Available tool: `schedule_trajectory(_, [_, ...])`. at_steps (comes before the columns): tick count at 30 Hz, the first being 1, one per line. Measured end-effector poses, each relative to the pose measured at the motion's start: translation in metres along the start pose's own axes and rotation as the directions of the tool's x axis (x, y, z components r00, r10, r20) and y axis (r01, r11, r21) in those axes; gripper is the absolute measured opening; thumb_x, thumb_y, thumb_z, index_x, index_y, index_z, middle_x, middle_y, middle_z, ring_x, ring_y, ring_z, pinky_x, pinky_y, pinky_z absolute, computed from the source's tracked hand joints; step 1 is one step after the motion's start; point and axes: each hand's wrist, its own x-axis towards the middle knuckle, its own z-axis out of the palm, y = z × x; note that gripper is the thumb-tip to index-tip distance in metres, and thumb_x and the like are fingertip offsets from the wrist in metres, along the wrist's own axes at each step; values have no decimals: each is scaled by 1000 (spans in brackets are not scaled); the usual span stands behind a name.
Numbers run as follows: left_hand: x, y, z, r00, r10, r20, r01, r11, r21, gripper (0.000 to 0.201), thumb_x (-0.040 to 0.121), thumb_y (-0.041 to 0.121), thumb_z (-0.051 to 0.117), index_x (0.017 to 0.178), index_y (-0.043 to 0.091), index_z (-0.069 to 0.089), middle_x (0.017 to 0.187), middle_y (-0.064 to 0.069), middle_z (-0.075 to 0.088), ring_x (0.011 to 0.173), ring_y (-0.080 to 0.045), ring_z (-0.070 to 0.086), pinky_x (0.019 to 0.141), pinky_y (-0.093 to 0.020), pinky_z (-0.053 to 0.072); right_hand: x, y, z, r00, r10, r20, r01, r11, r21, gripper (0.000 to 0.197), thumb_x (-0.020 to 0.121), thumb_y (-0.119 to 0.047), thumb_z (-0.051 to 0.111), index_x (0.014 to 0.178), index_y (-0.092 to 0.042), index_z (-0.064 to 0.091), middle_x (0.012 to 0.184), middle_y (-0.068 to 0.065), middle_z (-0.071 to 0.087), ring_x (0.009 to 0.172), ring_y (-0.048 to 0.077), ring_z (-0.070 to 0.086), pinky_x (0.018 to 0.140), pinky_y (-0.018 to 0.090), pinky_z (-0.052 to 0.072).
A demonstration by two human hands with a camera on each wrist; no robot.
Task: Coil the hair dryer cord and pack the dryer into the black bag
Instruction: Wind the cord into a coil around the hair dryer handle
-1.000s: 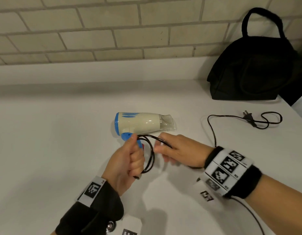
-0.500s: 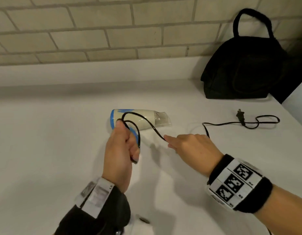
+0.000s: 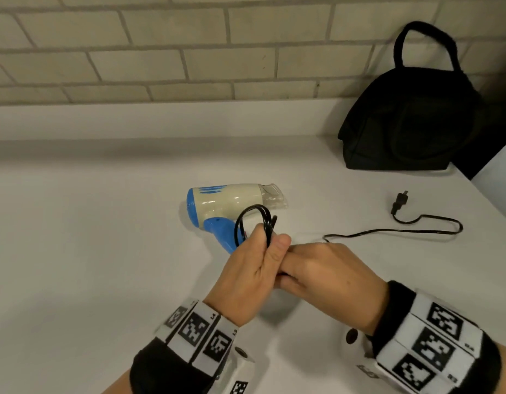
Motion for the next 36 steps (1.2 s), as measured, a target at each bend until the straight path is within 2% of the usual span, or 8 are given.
schedule_trajectory(4, [-4,-8,-5,995,36,91,-49,990,136,43,77,66,26,67,25,33,55,11,47,55,-8,48,52,-16,37,-7,13,-10,993,25,-116,-30,999,-43,42,68,-66,38,75,-29,57,56,-18,54,50,6,52,47,19,38])
schedule_trajectory(10, [-7,-11,-5,961,-123,248,97,988,117,44,67,46,66,60,24,28,45,15,37,45,-4,30,48,-15,27,-7,29,-16,999,51,18,-51,999,11,68,76,-45,61,132,-44,22,80,-25,32,69,-19,43,53,11,28])
schedule_trajectory(12, [-8,-8,-4,942,-111,317,95,993,66,37,70,36,63,59,21,31,45,15,37,46,-3,31,49,-13,27,0,32,-9,1000,-7,13,7,1000,29,63,75,-37,66,128,-46,34,93,-24,31,67,-12,46,54,10,29])
schedule_trajectory(15, [-6,-4,-7,931,-89,354,111,993,-41,38,73,29,60,52,27,28,47,13,32,48,-3,29,50,-13,27,9,38,7,999,-38,-38,47,959,279,26,75,-20,69,100,-21,61,110,-11,51,72,5,56,64,13,42])
schedule_trajectory(18, [-4,-7,-11,961,-127,246,154,984,-94,38,80,18,63,52,33,42,47,15,38,48,-2,33,51,-10,31,15,41,19,993,78,-86,-17,830,558,13,79,-4,64,91,-9,64,90,5,70,80,12,64,76,23,50])
schedule_trajectory(25, [-6,-18,-11,989,-135,64,137,990,-37,14,90,23,44,88,35,50,83,10,61,76,2,58,73,-14,50,15,43,28,984,176,-33,-81,601,795,23,89,-3,48,92,-22,59,71,2,60,70,9,62,67,24,57])
schedule_trajectory(31, [-6,-14,-10,956,-291,-37,290,956,-39,26,93,28,36,70,19,46,55,6,45,58,-4,57,49,-5,38,14,37,29,992,128,2,-82,623,778,22,93,-6,41,96,-24,53,64,-2,50,56,3,54,53,16,52])
schedule_trajectory(36, [0,-10,-14,890,-440,117,448,799,-401,40,81,41,50,52,17,35,35,11,28,35,-7,30,64,-28,41,18,33,25,990,138,6,-81,550,831,20,95,-12,38,96,-26,53,63,-1,50,40,6,53,44,16,47])
